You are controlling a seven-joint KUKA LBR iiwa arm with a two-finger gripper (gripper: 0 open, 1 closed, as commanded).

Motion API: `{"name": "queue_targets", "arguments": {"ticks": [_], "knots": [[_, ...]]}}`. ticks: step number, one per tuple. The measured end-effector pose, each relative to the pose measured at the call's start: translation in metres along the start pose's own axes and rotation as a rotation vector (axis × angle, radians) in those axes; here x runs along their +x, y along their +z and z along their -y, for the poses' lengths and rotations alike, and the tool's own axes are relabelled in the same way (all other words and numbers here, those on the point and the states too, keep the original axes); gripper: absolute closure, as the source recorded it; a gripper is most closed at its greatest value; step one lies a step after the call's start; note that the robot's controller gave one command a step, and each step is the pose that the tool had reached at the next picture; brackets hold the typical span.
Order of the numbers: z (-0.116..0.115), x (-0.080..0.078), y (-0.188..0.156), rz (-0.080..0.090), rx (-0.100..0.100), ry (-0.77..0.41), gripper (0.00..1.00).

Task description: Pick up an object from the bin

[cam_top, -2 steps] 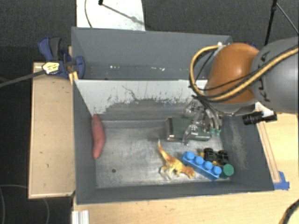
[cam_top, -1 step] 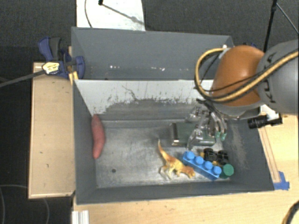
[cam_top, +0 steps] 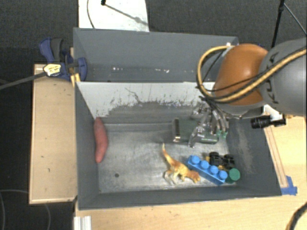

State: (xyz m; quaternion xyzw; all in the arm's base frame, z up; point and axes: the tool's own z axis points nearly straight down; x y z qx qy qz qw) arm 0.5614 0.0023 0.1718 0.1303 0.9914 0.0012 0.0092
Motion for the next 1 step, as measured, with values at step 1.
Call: {"name": "queue_targets", "arguments": {"ticks": [1], "knots": [[0.0049, 0.0178, -0.0050, -0.033, 0.008, -0.056, 1.00]]}}
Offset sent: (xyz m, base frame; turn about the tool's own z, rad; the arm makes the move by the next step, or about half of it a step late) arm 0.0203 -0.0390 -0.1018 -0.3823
